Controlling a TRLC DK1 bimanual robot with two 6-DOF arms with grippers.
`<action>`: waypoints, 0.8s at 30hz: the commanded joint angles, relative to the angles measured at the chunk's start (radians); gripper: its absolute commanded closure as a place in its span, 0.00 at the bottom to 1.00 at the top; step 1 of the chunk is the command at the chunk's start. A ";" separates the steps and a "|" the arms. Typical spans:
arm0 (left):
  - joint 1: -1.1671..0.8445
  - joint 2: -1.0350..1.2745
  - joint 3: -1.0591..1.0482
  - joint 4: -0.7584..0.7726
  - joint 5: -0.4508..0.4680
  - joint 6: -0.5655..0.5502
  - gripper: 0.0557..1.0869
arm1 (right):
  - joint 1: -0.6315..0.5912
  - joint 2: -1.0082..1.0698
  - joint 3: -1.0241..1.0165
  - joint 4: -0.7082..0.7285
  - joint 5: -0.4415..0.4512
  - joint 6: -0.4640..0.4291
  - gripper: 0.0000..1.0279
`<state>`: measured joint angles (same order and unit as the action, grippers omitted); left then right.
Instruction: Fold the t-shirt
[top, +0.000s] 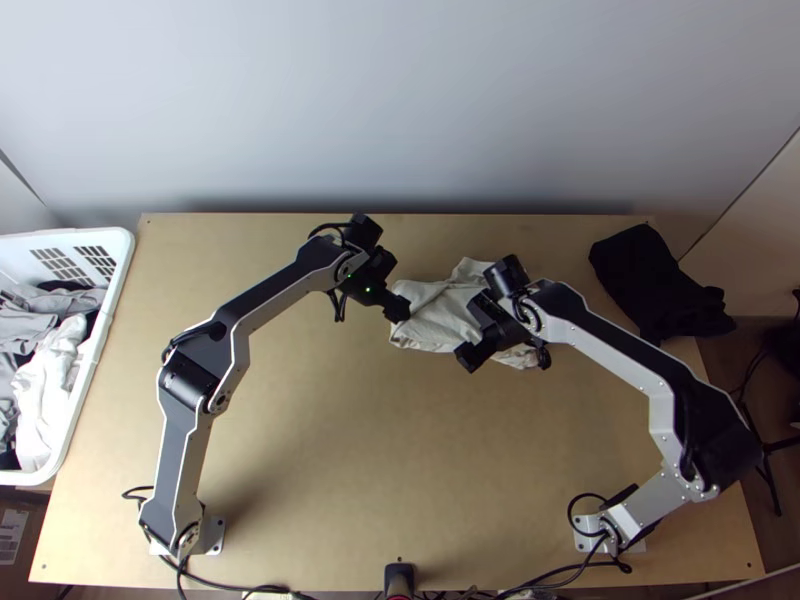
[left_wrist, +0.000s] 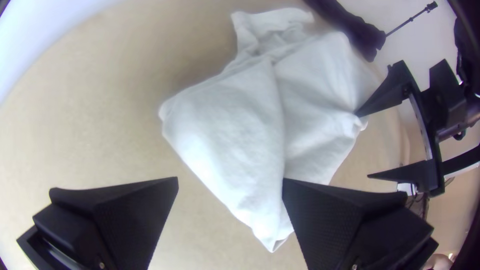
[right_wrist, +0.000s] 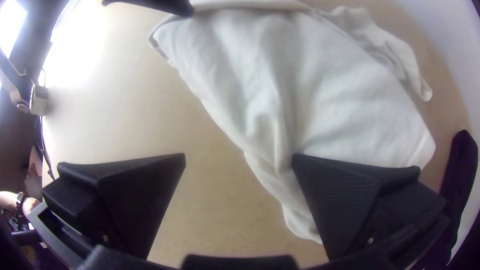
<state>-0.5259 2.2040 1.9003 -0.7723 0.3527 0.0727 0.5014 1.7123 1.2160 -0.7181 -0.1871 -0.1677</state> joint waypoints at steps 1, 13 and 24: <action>0.009 -0.040 0.011 -0.015 -0.018 0.015 0.05 | 0.022 -0.065 0.034 0.012 0.044 -0.036 0.03; 0.009 -0.188 0.017 -0.061 -0.021 -0.014 0.05 | 0.117 -0.072 -0.108 0.286 0.245 -0.302 0.03; 0.030 -0.271 -0.007 -0.111 -0.021 -0.019 0.05 | 0.164 -0.031 -0.210 0.428 0.261 -0.362 0.03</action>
<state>-0.5087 1.9751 1.9022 -0.8658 0.3313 0.0559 0.6426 1.6558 1.0584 -0.3588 0.0605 -0.4889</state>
